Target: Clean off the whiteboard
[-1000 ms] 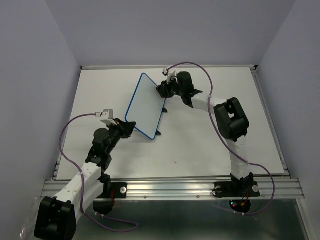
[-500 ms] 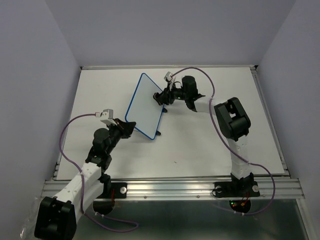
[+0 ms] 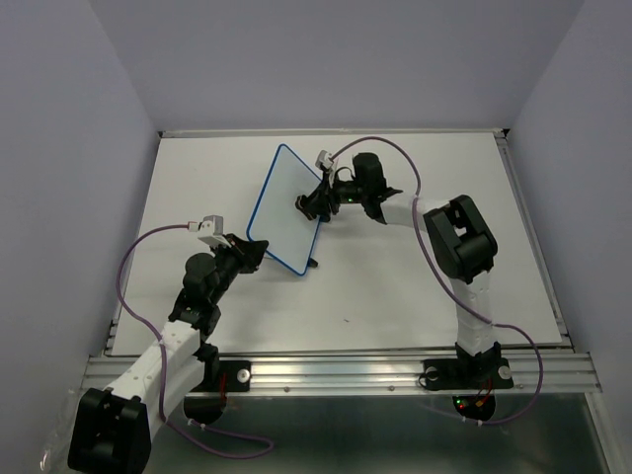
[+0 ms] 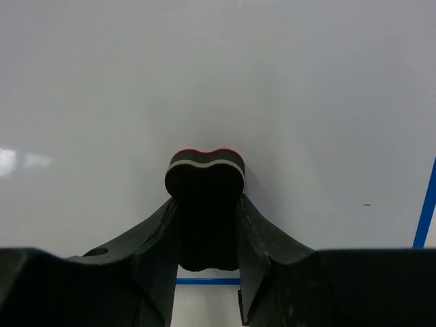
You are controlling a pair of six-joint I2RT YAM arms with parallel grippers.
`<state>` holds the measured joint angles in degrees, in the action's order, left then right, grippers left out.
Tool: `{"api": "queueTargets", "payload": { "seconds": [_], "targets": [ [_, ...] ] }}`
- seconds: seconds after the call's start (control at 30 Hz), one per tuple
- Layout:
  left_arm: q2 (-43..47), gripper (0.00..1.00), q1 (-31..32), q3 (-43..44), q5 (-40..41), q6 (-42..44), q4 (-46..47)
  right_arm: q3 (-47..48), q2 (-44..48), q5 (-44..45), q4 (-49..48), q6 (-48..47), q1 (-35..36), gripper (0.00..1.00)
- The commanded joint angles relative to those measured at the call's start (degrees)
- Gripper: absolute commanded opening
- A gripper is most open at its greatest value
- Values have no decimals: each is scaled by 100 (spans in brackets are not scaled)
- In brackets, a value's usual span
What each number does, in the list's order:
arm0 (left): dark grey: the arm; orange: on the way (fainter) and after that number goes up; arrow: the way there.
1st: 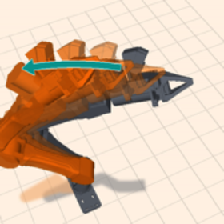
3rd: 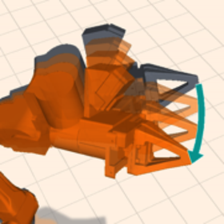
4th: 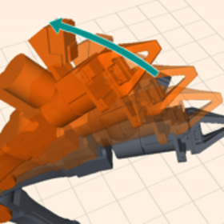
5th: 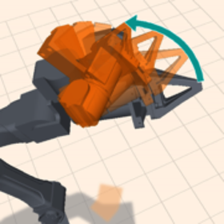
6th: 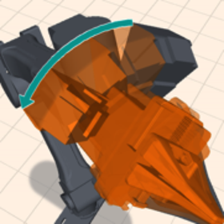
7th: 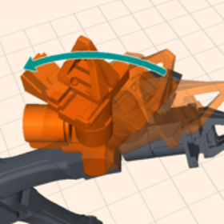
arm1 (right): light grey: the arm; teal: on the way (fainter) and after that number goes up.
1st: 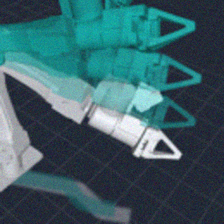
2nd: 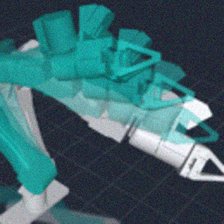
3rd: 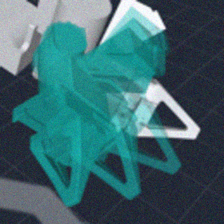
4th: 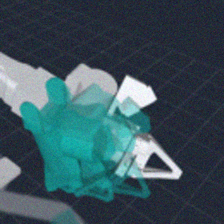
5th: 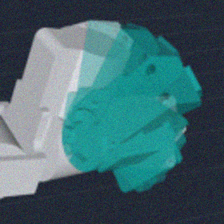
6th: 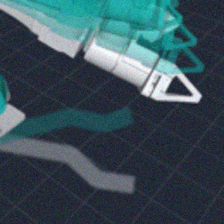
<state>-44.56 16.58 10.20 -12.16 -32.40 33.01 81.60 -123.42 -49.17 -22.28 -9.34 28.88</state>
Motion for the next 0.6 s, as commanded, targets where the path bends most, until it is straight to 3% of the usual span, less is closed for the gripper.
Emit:
{"api": "queueTargets", "payload": {
  "seconds": [0.0,0.57],
  "targets": [
    [-106,0,100,35,-260,243,-515,180,37,583,110,47,189,1],
    [-185,0,100,53,-287,252,-524,769,-648,1831,-277,917,-629,1]
  ]
}}
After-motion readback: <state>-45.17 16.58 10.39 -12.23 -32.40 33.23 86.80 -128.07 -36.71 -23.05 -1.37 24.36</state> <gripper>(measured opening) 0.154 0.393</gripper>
